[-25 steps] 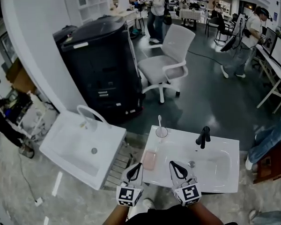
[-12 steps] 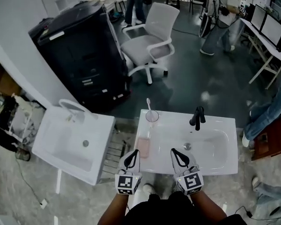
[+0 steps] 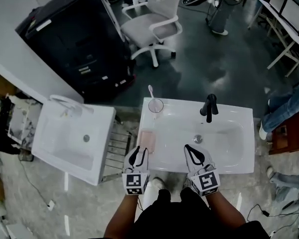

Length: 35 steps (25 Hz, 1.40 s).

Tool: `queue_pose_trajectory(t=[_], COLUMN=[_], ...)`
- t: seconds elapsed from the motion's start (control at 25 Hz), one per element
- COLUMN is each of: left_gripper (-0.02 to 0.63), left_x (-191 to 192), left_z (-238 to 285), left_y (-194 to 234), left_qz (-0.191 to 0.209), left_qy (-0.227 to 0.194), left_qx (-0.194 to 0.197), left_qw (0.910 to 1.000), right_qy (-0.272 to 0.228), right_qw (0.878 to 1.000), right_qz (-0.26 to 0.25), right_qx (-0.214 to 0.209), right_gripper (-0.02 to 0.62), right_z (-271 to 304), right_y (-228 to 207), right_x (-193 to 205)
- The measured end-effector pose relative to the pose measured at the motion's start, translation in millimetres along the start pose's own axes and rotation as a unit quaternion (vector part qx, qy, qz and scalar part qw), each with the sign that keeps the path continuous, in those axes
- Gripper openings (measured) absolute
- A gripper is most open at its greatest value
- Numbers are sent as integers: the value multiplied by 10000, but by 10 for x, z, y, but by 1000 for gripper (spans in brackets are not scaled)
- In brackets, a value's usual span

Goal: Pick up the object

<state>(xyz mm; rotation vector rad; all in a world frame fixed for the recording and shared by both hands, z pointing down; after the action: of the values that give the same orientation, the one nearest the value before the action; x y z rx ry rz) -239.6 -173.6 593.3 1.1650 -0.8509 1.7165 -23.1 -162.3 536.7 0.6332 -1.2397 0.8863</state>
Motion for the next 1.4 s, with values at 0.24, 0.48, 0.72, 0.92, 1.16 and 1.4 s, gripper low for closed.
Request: queue_pose_trajectory(t=[0.24, 0.48, 0.72, 0.92, 1.16, 1.4], left_gripper=[338, 480, 528, 526, 488, 457], left_x=[292, 597, 827, 943, 990, 995], left_z=[80, 261, 515, 647, 676, 686], left_y=[12, 5, -9, 18, 20, 45], left_qz=[-202, -287, -354, -333, -158, -71], left_qy=[678, 1337, 1957, 2335, 2545, 2653], left_qx=[-145, -235, -245, -289, -353, -381], left_qw=[9974, 9903, 9797, 9714, 9663, 9634], right_qy=[143, 290, 493, 634, 716, 753], right_qw=[9998, 9993, 9983, 9973, 9965, 9956], right_qz=[84, 113, 83, 124, 196, 250], right_qx=[-136, -214, -313, -337, -382, -489], right_gripper=[3, 3, 3, 3, 3, 3], right_z=[-29, -75, -123, -144, -155, -91], right_y=[-2, 0, -6, -32, -94, -86], right_x=[146, 280, 370, 446, 502, 520])
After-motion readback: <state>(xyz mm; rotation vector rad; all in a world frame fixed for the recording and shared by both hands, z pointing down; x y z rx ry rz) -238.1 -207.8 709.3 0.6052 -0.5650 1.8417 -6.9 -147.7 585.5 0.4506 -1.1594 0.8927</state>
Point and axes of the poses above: the fingertips, and each gripper's own axes: z forward along the fingers, y to its left, x out of its underside, the point moved 5 cm from there along -z, backward along the fingers, and after that the axes turned 3 degrees about z, right-handed, at the moved point
